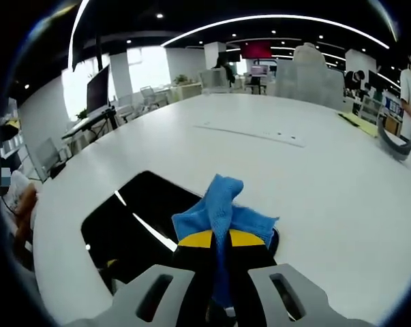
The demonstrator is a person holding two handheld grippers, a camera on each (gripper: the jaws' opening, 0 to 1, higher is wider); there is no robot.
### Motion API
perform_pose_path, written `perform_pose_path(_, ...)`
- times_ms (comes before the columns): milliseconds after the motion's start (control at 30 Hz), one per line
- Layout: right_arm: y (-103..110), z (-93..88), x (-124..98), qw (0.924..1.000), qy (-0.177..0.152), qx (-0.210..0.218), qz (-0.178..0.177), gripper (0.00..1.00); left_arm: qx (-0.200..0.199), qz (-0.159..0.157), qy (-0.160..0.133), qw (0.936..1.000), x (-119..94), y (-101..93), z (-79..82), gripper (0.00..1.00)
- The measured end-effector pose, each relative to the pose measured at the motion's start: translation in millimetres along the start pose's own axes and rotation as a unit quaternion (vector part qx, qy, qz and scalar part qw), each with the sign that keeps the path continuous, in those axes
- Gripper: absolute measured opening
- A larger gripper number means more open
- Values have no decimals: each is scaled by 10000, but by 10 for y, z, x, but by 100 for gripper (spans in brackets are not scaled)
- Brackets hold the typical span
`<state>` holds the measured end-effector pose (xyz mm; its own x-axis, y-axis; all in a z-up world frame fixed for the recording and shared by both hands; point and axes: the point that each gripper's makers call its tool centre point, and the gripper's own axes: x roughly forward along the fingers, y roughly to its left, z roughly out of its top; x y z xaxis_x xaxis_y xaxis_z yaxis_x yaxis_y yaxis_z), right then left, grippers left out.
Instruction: Wipe the mirror surface with the cleaning cloth until all visible marks leave the cleaned area.
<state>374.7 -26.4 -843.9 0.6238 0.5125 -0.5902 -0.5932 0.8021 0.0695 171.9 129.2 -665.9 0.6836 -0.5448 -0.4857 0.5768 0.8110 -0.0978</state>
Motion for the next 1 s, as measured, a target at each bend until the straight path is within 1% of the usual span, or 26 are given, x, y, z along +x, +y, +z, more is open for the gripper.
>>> perform_pose_path(133,11,1,-2,10000,-19,33,-80,2,-18,3,-4,10000,0,6,-4,93)
perform_pose_path(333,-5,0,7,9999,-13,126,-106,2,18,22,5,10000,-4,24,-8,93)
perform_pose_path(367,2,-1,8,9999,0,85,-123,2,17,27,8,10000,-5,28,-10,93)
perform_pose_path(400,7,1,9,9999,24,-47,-139,2,17,27,10,10000,-7,29,-13,93)
perform_pose_path(633,12,12,25,9999,28,81,-144,2,-13,51,-3,10000,-24,35,-14,93)
perform_pose_path(1000,53,49,90,9999,77,64,-81,2,-27,104,-16,9999,-88,28,-3,93)
